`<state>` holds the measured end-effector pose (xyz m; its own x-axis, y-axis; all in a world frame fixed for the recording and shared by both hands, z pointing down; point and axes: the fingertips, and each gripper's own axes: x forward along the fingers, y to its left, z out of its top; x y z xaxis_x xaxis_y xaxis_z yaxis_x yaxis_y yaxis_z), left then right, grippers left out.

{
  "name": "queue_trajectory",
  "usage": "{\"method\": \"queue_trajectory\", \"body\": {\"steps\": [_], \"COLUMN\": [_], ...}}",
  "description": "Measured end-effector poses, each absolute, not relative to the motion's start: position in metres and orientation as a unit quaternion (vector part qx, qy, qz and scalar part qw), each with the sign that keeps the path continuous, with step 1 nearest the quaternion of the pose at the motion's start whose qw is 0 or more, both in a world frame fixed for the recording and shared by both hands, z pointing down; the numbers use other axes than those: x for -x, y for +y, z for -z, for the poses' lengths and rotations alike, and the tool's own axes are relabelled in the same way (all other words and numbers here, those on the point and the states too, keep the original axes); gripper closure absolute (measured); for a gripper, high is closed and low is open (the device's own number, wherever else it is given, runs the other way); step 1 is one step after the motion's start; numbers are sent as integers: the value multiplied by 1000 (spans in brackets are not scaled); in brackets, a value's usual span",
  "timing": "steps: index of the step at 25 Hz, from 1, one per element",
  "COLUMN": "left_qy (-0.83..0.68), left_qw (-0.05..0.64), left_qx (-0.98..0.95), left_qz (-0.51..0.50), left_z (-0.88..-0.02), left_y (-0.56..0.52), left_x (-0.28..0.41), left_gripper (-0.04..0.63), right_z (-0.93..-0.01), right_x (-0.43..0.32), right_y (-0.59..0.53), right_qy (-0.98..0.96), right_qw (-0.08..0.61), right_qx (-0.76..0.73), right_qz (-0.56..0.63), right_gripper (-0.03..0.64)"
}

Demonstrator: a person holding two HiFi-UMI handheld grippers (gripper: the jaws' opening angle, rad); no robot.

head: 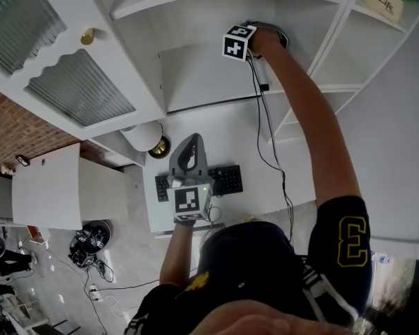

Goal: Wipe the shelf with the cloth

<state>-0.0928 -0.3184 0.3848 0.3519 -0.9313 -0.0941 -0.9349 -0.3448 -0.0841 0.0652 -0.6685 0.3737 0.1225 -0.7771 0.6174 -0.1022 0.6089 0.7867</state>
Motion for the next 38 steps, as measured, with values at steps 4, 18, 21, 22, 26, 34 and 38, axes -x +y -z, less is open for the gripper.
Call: {"method": "queue_trajectory", "body": {"steps": [4, 18, 21, 22, 26, 34, 38], "left_qy": [578, 596, 599, 601, 609, 621, 615], "left_qw": [56, 72, 77, 77, 73, 57, 54], "left_qx": [814, 800, 797, 795, 790, 782, 787], "left_qz": [-30, -14, -16, -16, -13, -6, -4], "left_z": [-380, -378, -374, -374, -377, -390, -394], "left_y": [-315, -296, -291, -290, -284, -279, -282], "left_x": [99, 125, 130, 133, 143, 155, 151], "left_gripper": [577, 577, 577, 577, 577, 577, 577], "right_z": [-373, -308, -299, -301, -328, -370, -370], "right_x": [-77, 19, 86, 105, 159, 194, 194], "right_y": [-671, -624, -586, -574, -537, -522, -524], "right_qy": [-593, -748, -789, -797, -820, -828, -825], "right_qw": [669, 495, 448, 443, 436, 428, 440], "right_qx": [-384, -344, -277, -254, -174, -118, -124], "right_qz": [229, 278, 315, 323, 328, 343, 332], "right_gripper": [543, 532, 531, 531, 529, 532, 534]}}
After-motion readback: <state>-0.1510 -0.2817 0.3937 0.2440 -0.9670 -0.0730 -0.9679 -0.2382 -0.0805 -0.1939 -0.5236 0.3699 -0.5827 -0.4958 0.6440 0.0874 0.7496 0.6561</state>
